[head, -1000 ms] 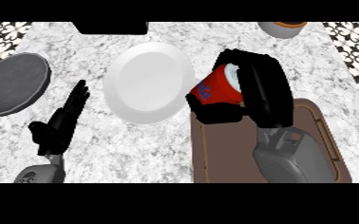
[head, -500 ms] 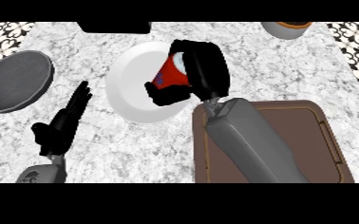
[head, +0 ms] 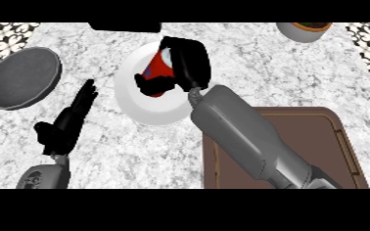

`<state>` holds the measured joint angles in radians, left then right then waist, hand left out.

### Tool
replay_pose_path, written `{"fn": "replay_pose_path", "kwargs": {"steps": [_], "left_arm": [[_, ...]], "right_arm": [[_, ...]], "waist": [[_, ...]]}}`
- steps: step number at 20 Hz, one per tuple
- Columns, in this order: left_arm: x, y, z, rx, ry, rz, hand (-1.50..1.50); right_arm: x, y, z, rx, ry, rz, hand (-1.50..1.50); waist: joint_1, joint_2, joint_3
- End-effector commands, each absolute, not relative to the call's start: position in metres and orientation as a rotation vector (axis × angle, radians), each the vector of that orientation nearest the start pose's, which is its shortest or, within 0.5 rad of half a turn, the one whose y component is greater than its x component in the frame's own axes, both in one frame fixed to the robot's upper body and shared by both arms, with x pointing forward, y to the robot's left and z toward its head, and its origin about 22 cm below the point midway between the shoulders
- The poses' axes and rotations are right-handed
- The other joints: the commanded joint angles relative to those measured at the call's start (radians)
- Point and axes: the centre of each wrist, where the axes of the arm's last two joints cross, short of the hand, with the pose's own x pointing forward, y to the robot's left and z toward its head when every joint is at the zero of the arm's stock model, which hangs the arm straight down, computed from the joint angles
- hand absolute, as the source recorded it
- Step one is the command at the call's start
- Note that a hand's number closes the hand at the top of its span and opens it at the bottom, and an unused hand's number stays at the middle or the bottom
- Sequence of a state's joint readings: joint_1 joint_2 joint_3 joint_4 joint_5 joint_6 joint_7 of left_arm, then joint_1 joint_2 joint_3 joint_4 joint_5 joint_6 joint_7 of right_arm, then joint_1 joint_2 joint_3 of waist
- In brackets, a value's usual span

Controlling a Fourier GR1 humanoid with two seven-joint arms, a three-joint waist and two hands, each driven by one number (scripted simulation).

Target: Pick the can from the tray and place it in the plate

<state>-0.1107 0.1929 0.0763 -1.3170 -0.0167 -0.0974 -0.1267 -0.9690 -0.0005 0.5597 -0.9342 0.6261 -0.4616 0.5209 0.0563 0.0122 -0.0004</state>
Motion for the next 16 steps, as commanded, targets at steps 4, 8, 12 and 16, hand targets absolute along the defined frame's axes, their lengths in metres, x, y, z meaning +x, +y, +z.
{"fn": "replay_pose_path", "kwargs": {"steps": [4,8,12,16], "left_arm": [[0.273,0.281,-0.010,0.099,-1.539,-0.205,0.00],[0.274,0.271,-0.023,0.093,-1.544,-0.200,0.00],[0.269,0.291,-0.020,0.097,-1.544,-0.189,0.00],[0.277,0.283,-0.013,0.108,-1.545,-0.197,0.00]], "right_arm": [[0.380,0.002,0.103,-0.779,-1.605,0.607,-1.50],[0.381,-0.002,0.092,-0.703,-1.539,0.547,-1.50],[0.382,-0.004,0.094,-0.652,-1.625,0.384,-1.50],[0.377,-0.011,0.093,-0.570,-1.695,0.167,-1.50]], "waist": [[0.029,0.003,0.000],[0.027,0.007,0.000],[0.023,0.007,0.000],[0.011,0.007,0.002]]}}
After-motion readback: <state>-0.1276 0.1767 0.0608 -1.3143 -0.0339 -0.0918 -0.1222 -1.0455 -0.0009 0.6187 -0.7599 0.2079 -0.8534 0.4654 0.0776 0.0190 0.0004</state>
